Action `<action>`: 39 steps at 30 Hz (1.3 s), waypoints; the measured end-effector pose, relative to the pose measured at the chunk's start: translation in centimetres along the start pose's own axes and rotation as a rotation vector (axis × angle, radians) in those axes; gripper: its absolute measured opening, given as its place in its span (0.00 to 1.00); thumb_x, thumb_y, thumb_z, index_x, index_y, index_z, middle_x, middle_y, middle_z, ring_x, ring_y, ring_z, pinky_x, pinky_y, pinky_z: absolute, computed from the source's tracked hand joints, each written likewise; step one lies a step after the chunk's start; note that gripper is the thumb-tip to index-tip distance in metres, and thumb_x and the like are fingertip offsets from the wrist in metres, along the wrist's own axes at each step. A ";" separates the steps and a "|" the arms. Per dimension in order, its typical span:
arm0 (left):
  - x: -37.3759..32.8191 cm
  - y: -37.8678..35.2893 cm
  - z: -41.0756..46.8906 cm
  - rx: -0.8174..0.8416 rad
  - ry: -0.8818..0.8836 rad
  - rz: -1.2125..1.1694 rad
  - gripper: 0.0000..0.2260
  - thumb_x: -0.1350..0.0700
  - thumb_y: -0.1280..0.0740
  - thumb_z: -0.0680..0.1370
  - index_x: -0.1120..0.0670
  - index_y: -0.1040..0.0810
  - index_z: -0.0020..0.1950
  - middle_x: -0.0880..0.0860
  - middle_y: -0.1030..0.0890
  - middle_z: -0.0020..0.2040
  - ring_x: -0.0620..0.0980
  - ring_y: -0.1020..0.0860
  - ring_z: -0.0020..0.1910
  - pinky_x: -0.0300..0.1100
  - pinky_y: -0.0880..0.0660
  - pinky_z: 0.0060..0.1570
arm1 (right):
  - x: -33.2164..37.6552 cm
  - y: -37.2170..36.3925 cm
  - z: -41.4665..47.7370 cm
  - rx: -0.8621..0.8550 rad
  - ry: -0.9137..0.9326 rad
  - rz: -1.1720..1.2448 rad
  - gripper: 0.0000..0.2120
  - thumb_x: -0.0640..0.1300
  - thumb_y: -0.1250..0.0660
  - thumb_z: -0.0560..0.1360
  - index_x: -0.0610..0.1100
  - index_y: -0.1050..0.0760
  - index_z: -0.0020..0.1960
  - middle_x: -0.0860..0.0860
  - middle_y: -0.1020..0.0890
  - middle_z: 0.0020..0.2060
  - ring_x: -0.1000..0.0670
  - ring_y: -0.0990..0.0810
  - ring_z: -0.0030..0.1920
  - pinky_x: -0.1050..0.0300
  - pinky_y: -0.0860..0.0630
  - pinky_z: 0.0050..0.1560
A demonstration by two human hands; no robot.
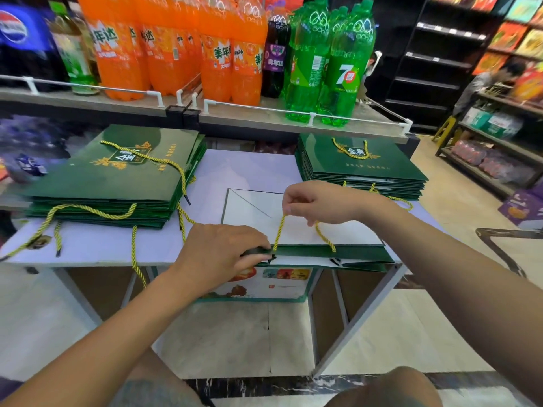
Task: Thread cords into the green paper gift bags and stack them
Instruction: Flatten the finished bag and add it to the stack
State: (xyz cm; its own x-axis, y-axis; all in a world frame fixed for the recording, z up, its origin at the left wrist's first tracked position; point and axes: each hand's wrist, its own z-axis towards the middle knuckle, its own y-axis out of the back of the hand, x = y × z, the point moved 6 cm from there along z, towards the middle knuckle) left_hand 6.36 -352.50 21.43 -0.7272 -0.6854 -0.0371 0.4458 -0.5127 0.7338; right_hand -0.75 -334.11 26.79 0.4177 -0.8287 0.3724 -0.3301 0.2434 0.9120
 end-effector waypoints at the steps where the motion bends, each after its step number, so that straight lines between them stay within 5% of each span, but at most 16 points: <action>1: 0.0 -0.1 0.0 0.011 0.002 -0.003 0.10 0.37 0.34 0.79 0.39 0.17 0.51 0.36 0.16 0.47 0.39 0.17 0.42 0.37 0.33 0.28 | -0.2 -0.1 0.5 0.009 0.001 0.013 0.08 0.51 0.38 0.85 0.49 0.22 0.54 0.54 0.24 0.40 0.52 0.21 0.40 0.58 0.20 0.40; 4: 0.1 -0.1 -0.1 0.028 0.001 -0.023 0.11 0.36 0.36 0.80 0.39 0.18 0.52 0.35 0.16 0.49 0.38 0.17 0.45 0.37 0.35 0.29 | -0.5 -0.6 1.9 -0.022 0.021 -0.020 0.09 0.54 0.35 0.83 0.51 0.20 0.51 0.52 0.21 0.42 0.49 0.23 0.41 0.52 0.23 0.41; 7: -0.1 0.1 -0.1 0.025 -0.027 -0.046 0.13 0.36 0.38 0.81 0.39 0.17 0.52 0.35 0.16 0.50 0.37 0.18 0.47 0.38 0.33 0.27 | -0.9 -0.7 3.0 -0.159 0.004 -0.017 0.18 0.59 0.37 0.83 0.49 0.19 0.42 0.54 0.21 0.33 0.48 0.24 0.34 0.51 0.27 0.39; 11: -0.6 0.3 -0.2 0.006 -0.062 -0.064 0.15 0.34 0.39 0.80 0.40 0.16 0.51 0.36 0.16 0.50 0.36 0.18 0.46 0.39 0.32 0.24 | -1.8 -1.1 4.5 -0.281 -0.057 -0.113 0.29 0.61 0.44 0.85 0.42 0.30 0.33 0.52 0.29 0.25 0.48 0.31 0.27 0.54 0.35 0.33; 14: -0.6 0.3 -0.2 -0.005 -0.075 -0.076 0.16 0.34 0.38 0.80 0.40 0.15 0.50 0.36 0.16 0.51 0.37 0.18 0.47 0.38 0.32 0.24 | -2.0 -1.9 5.3 -0.314 -0.077 -0.204 0.29 0.61 0.46 0.85 0.45 0.38 0.32 0.49 0.35 0.25 0.47 0.36 0.27 0.54 0.40 0.31; 28: -0.5 0.0 -0.3 0.008 -0.102 -0.089 0.15 0.35 0.36 0.79 0.41 0.14 0.50 0.38 0.15 0.53 0.38 0.17 0.50 0.42 0.27 0.25 | -3.5 -2.6 6.1 -0.361 -0.085 -0.237 0.30 0.62 0.48 0.85 0.44 0.37 0.32 0.49 0.33 0.26 0.47 0.33 0.27 0.54 0.37 0.31; 33: -0.3 -0.1 -0.1 0.131 -0.154 -0.047 0.15 0.33 0.37 0.79 0.39 0.18 0.56 0.36 0.17 0.57 0.38 0.18 0.54 0.37 0.27 0.31 | -2.5 -1.0 3.9 -0.286 -0.052 -0.212 0.27 0.63 0.47 0.85 0.47 0.22 0.41 0.52 0.20 0.35 0.49 0.22 0.36 0.51 0.26 0.39; 37: 0.6 -0.1 -0.4 0.229 -0.156 -0.071 0.16 0.33 0.35 0.78 0.37 0.23 0.63 0.35 0.22 0.65 0.37 0.22 0.59 0.42 0.20 0.41 | 0.4 -0.3 -0.3 -0.225 0.028 -0.275 0.22 0.67 0.43 0.81 0.53 0.19 0.54 0.56 0.21 0.50 0.55 0.23 0.46 0.49 0.24 0.50; 39: 0.9 0.3 -0.4 0.234 -0.134 -0.105 0.13 0.37 0.32 0.78 0.38 0.23 0.61 0.36 0.21 0.62 0.39 0.21 0.56 0.44 0.20 0.41 | 2.0 -1.1 -2.6 -0.144 0.029 -0.302 0.29 0.76 0.45 0.74 0.58 0.22 0.61 0.58 0.23 0.56 0.54 0.21 0.53 0.48 0.23 0.55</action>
State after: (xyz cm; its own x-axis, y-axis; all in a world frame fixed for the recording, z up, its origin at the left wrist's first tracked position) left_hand 6.02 -353.45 21.37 -0.8328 -0.5520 -0.0427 0.2426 -0.4333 0.8680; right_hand 2.70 -334.71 26.94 0.5028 -0.8602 0.0845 -0.0653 0.0597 0.9961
